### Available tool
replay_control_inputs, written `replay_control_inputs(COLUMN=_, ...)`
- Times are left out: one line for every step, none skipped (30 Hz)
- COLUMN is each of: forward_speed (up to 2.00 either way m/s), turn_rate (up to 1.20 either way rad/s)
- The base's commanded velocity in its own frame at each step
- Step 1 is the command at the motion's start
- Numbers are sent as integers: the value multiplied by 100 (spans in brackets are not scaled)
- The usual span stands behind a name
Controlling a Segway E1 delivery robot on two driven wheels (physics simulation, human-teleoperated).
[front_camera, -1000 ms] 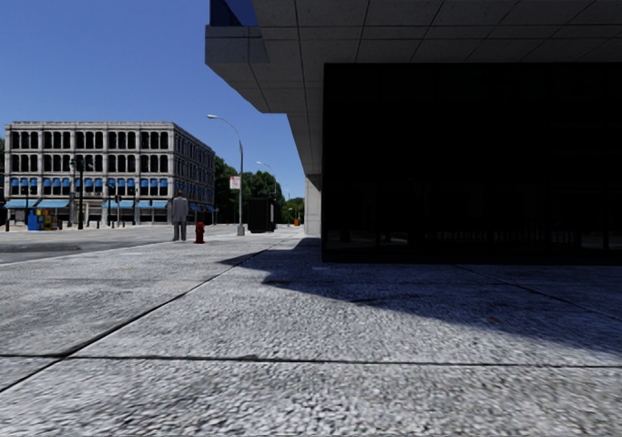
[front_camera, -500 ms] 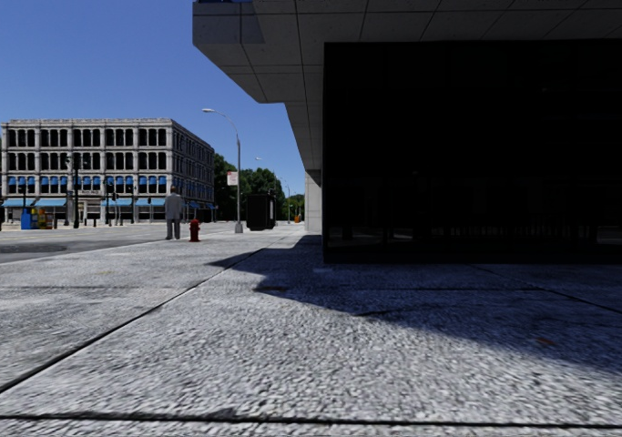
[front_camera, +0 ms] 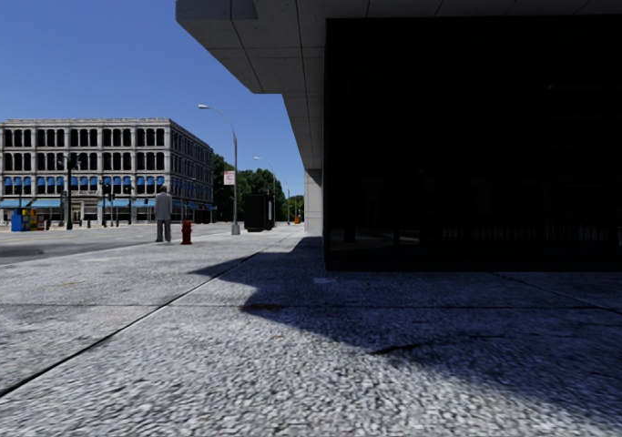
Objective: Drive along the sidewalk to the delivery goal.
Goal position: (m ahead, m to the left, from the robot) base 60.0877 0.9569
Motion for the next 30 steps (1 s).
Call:
replay_control_inputs(forward_speed=200, turn_rate=0)
replay_control_inputs(forward_speed=200, turn_rate=0)
replay_control_inputs(forward_speed=200, turn_rate=15)
replay_control_inputs(forward_speed=200, turn_rate=20)
replay_control_inputs(forward_speed=200, turn_rate=21)
replay_control_inputs(forward_speed=200, turn_rate=21)
replay_control_inputs(forward_speed=200, turn_rate=21)
replay_control_inputs(forward_speed=200, turn_rate=21)
replay_control_inputs(forward_speed=200, turn_rate=21)
replay_control_inputs(forward_speed=200, turn_rate=21)
replay_control_inputs(forward_speed=200, turn_rate=21)
replay_control_inputs(forward_speed=200, turn_rate=21)
replay_control_inputs(forward_speed=200, turn_rate=21)
replay_control_inputs(forward_speed=200, turn_rate=21)
replay_control_inputs(forward_speed=200, turn_rate=21)
replay_control_inputs(forward_speed=200, turn_rate=21)
replay_control_inputs(forward_speed=200, turn_rate=21)
replay_control_inputs(forward_speed=200, turn_rate=21)
replay_control_inputs(forward_speed=200, turn_rate=21)
replay_control_inputs(forward_speed=200, turn_rate=21)
replay_control_inputs(forward_speed=200, turn_rate=21)
replay_control_inputs(forward_speed=200, turn_rate=21)
replay_control_inputs(forward_speed=200, turn_rate=21)
replay_control_inputs(forward_speed=200, turn_rate=21)
replay_control_inputs(forward_speed=200, turn_rate=21)
replay_control_inputs(forward_speed=200, turn_rate=21)
replay_control_inputs(forward_speed=200, turn_rate=21)
replay_control_inputs(forward_speed=200, turn_rate=21)
replay_control_inputs(forward_speed=200, turn_rate=21)
replay_control_inputs(forward_speed=200, turn_rate=21)
